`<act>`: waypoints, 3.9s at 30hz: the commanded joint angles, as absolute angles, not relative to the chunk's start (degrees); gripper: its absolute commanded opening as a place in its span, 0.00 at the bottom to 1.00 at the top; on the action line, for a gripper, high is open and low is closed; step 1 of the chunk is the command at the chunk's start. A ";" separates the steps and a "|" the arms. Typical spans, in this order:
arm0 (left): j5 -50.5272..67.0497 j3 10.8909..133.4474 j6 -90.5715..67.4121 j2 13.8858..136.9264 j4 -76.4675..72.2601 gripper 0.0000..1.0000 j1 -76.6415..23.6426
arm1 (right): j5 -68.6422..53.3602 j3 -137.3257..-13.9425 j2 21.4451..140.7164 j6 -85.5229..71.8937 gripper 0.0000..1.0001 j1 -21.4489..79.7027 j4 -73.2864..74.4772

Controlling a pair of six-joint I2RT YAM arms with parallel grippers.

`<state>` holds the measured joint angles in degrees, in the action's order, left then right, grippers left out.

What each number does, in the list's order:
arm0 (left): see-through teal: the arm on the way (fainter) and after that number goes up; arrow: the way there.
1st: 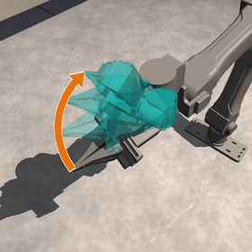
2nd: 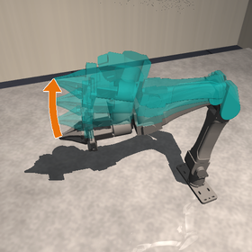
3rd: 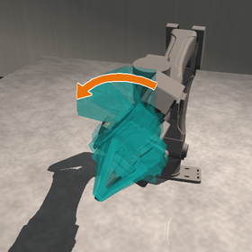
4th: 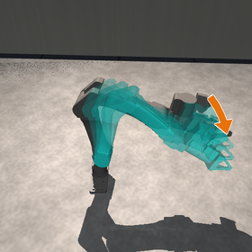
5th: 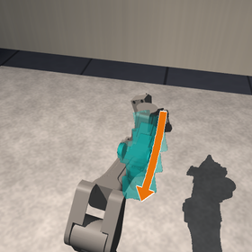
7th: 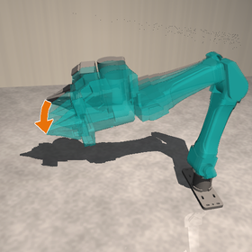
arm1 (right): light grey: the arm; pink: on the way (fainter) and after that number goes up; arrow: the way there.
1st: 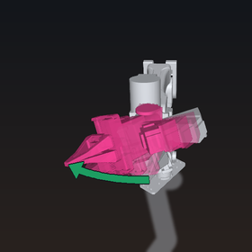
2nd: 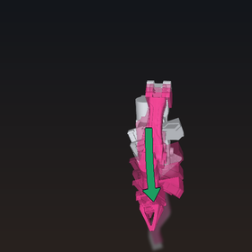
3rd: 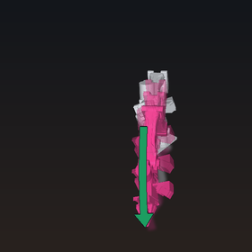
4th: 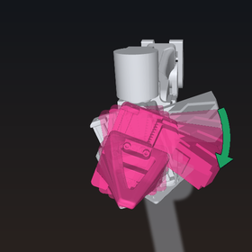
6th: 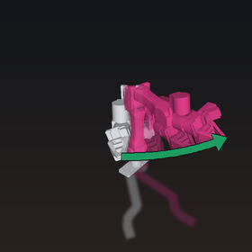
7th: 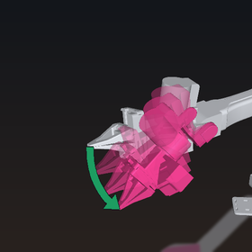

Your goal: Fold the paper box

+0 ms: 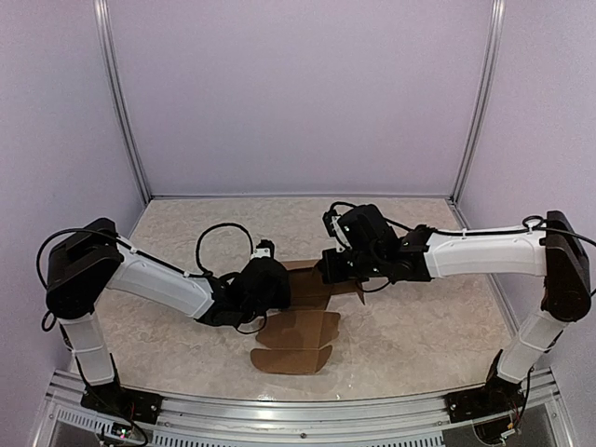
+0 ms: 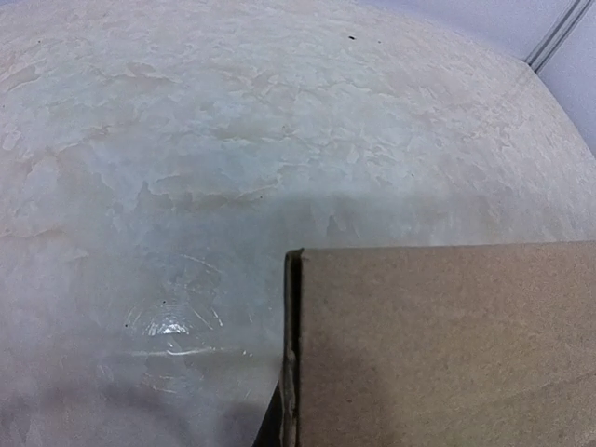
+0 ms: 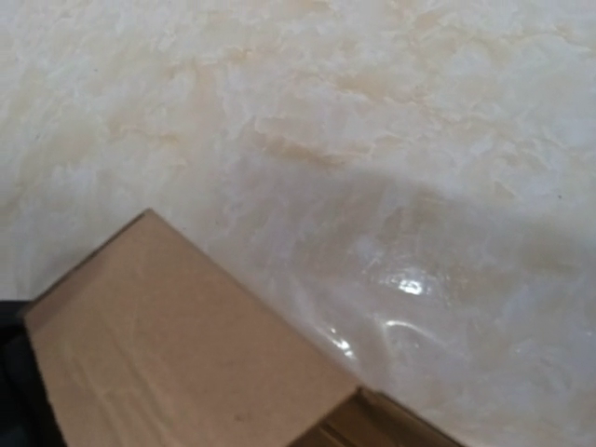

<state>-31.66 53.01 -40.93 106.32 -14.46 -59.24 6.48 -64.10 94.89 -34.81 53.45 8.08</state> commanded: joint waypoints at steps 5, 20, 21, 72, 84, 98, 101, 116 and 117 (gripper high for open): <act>-19.10 55.38 -43.49 101.34 -16.30 0.00 -57.94 | 2.77 -61.08 90.30 -36.52 0.00 53.69 -1.83; -15.35 55.96 -45.62 100.02 -16.32 0.00 -57.31 | 4.01 -60.86 85.33 -33.62 0.00 53.96 -0.97; -15.49 56.05 -45.57 100.02 -16.16 0.00 -57.28 | 4.06 -60.82 84.80 -33.34 0.00 53.96 -0.58; 2.96 49.72 -50.70 88.26 -26.11 0.00 -50.70 | -7.87 -45.36 64.46 -20.35 0.00 56.41 -18.09; 4.97 50.75 -49.42 87.11 -25.43 0.00 -51.50 | -1.15 -48.86 69.80 -18.55 0.00 57.77 -15.36; 2.24 52.86 -43.15 84.48 -18.94 0.00 -51.50 | 6.45 -50.00 72.46 -16.95 0.00 59.59 -4.71; 0.77 52.99 -42.11 84.39 -17.71 0.00 -51.44 | 6.49 -50.47 71.03 -16.76 0.00 59.82 -4.14; -9.45 51.04 -36.70 80.27 -12.25 0.00 -49.75 | -1.93 -47.46 57.00 -12.57 0.06 59.95 8.16; -9.82 51.06 -35.55 79.81 -11.87 0.00 -49.75 | -2.16 -47.20 55.98 -12.17 0.09 60.01 9.37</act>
